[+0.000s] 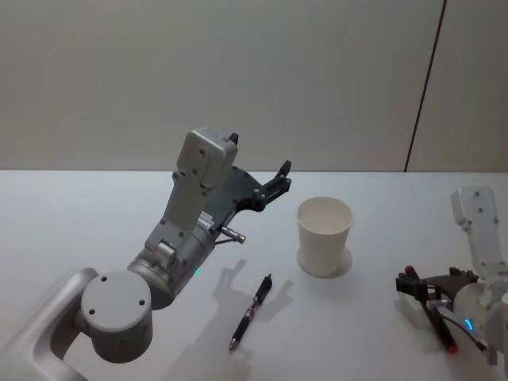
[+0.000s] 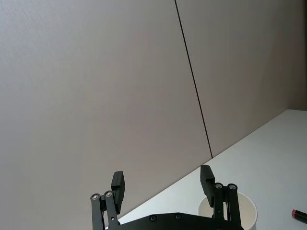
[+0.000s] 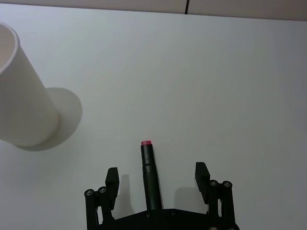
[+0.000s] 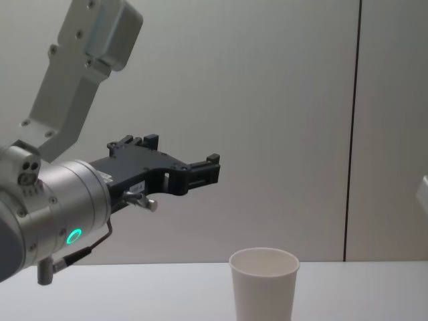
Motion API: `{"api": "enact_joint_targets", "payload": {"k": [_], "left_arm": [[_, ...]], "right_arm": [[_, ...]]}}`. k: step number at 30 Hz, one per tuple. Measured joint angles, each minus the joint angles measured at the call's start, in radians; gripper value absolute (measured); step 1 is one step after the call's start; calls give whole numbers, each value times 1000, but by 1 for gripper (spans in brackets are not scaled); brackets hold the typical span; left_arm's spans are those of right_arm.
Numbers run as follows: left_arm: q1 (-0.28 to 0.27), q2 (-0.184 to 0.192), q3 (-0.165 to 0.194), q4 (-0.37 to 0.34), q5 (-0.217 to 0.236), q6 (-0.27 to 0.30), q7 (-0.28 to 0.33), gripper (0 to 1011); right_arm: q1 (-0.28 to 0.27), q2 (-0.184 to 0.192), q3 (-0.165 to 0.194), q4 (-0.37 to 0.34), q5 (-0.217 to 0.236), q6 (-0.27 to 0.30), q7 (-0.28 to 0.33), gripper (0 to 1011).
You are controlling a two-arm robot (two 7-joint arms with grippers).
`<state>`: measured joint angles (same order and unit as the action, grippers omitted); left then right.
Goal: Place the pen into the pen holder.
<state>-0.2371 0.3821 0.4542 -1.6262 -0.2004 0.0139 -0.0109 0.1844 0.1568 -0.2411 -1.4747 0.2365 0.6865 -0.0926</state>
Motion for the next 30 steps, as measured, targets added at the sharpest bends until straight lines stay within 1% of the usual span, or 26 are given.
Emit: {"api": "enact_joint_targets", "payload": {"k": [2,8,9,10,11,12,14,15,16,17,18,24,25,27,30], "left_arm": [[0,0,0,0,0,0,0,1004],[0,0,0,0,0,0,0,1004],[0,0,0,0,0,0,0,1004],[0,0,0,0,0,0,0,1004],[0,0,0,0,0,0,0,1004],[0,0,0,0,0,0,0,1004],[0,0,0,0,0,0,0,1004],[0,0,0,0,0,0,0,1004],[0,0,0,0,0,0,0,1004],[0,0,0,0,0,0,0,1004],[0,0,0,0,0,0,0,1004],[0,0,0,0,0,0,0,1004],[0,0,0,0,0,0,0,1004],[0,0,0,0,0,0,0,1004],[0,0,0,0,0,0,0,1004]], "right_arm": [[2,-2,1,8,0,1,0,1001],[7,-6,2,25,-4,1,5,884],[8,-8,2,30,-5,0,7,827],[9,-8,2,33,-6,0,8,813],[11,-9,3,39,-7,-2,10,774],[11,-10,3,40,-8,-2,10,774],[13,-11,3,46,-9,-4,11,695],[14,-13,3,51,-10,-5,12,681],[15,-14,3,54,-10,-6,13,636],[15,-14,3,56,-11,-7,13,623],[17,-15,3,61,-12,-8,14,566],[21,-19,5,75,-17,-14,18,391],[22,-20,5,78,-18,-17,19,329],[23,-20,5,82,-19,-19,20,289],[24,-22,6,88,-21,-24,24,193]]}}
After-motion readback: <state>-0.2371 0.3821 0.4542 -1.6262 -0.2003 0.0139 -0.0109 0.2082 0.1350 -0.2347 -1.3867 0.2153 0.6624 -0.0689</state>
